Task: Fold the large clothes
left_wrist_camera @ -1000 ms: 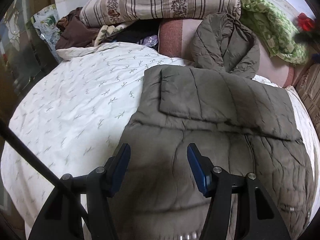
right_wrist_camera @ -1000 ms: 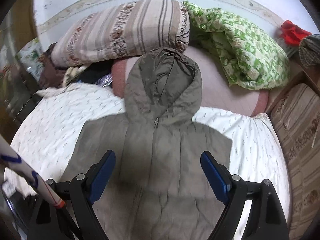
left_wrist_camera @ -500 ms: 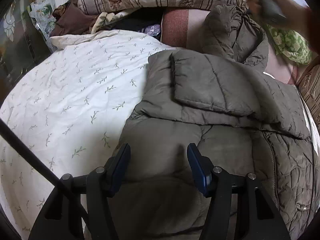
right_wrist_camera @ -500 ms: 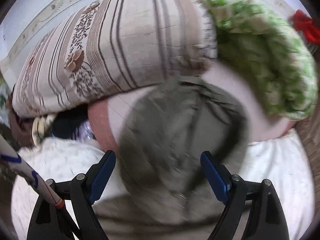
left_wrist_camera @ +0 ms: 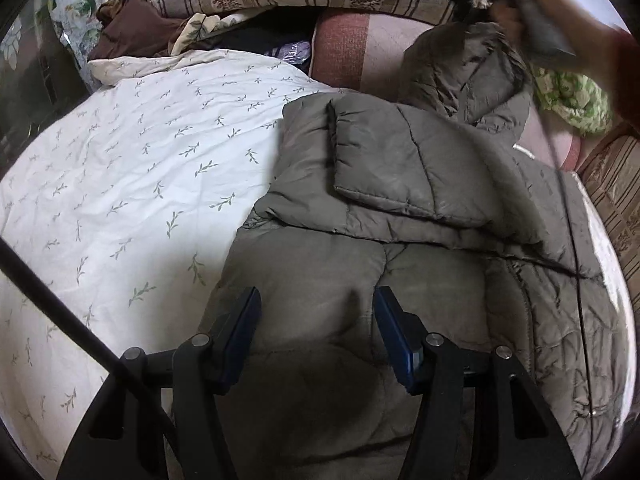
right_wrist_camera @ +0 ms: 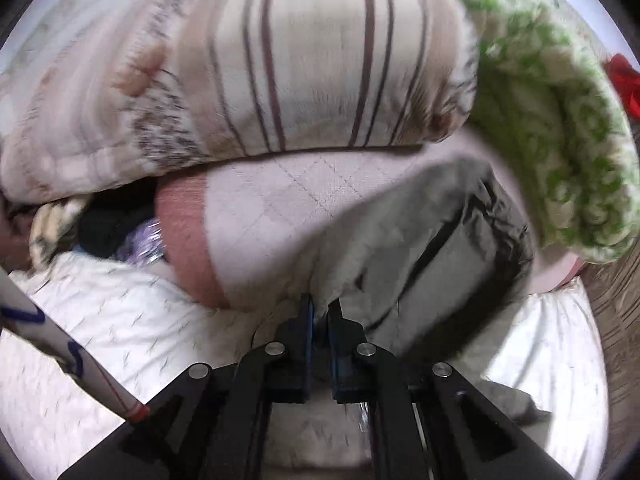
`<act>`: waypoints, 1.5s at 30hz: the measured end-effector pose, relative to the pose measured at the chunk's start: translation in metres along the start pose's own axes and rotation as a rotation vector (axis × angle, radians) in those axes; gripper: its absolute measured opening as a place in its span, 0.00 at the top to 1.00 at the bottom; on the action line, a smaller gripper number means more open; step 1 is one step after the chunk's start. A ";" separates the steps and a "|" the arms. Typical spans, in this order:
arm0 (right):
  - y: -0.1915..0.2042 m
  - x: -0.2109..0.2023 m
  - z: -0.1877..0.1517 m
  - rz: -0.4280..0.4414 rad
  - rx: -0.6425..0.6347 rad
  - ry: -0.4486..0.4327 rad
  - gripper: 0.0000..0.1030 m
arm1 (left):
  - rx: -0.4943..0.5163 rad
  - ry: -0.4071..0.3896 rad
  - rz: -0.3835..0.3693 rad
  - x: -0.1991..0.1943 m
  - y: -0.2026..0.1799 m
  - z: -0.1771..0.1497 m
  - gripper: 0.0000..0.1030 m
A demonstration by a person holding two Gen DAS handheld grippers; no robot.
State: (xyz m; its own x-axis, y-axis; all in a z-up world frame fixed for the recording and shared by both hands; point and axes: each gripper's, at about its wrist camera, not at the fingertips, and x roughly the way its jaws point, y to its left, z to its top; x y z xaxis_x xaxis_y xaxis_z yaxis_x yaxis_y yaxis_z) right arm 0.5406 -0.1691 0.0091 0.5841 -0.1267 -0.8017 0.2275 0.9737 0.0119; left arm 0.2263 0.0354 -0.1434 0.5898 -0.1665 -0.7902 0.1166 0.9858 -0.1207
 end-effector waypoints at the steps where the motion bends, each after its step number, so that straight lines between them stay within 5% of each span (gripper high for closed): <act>1: -0.002 -0.020 -0.009 0.020 -0.001 -0.006 0.95 | -0.006 -0.001 -0.003 -0.001 0.002 0.001 0.44; 6: -0.006 -0.115 -0.074 0.132 -0.056 -0.024 0.95 | -0.069 -0.030 0.026 -0.012 0.024 0.007 0.44; 10: -0.004 -0.168 -0.167 0.208 -0.102 0.018 0.95 | -0.130 -0.063 0.066 -0.022 0.049 0.013 0.44; 13: 0.003 -0.163 -0.237 0.218 -0.117 0.093 0.95 | -0.156 -0.079 0.109 -0.024 0.062 0.015 0.44; 17: 0.014 -0.097 -0.280 0.160 -0.061 0.188 0.95 | -0.183 -0.080 0.147 -0.023 0.073 0.015 0.44; 21: 0.023 -0.058 -0.285 0.118 -0.054 0.223 0.94 | -0.176 -0.082 0.182 -0.025 0.076 0.010 0.44; 24: 0.018 -0.068 -0.286 0.147 -0.056 0.260 0.84 | -0.165 -0.087 0.185 -0.026 0.074 0.009 0.44; 28: 0.001 -0.124 -0.291 0.177 -0.154 0.216 0.37 | -0.147 -0.081 0.172 -0.023 0.071 0.011 0.44; 33: -0.023 -0.183 -0.262 0.056 -0.252 0.043 0.37 | -0.149 -0.077 0.143 -0.026 0.070 0.010 0.44; 37: -0.045 -0.160 -0.203 -0.076 -0.155 -0.031 0.37 | -0.158 -0.077 0.149 -0.023 0.072 0.010 0.44; 42: -0.062 -0.060 -0.179 -0.183 -0.015 0.064 0.37 | -0.158 -0.064 0.154 -0.019 0.073 0.010 0.44; 45: -0.061 -0.011 -0.209 -0.077 0.085 0.211 0.37 | -0.146 -0.070 0.154 -0.020 0.071 0.014 0.44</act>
State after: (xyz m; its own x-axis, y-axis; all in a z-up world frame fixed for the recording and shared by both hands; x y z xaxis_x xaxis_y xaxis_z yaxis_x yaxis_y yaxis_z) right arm 0.3576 -0.1880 -0.1081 0.3887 -0.1489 -0.9093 0.3350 0.9421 -0.0111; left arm 0.2339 0.1082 -0.1283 0.6461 -0.0100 -0.7631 -0.0933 0.9914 -0.0920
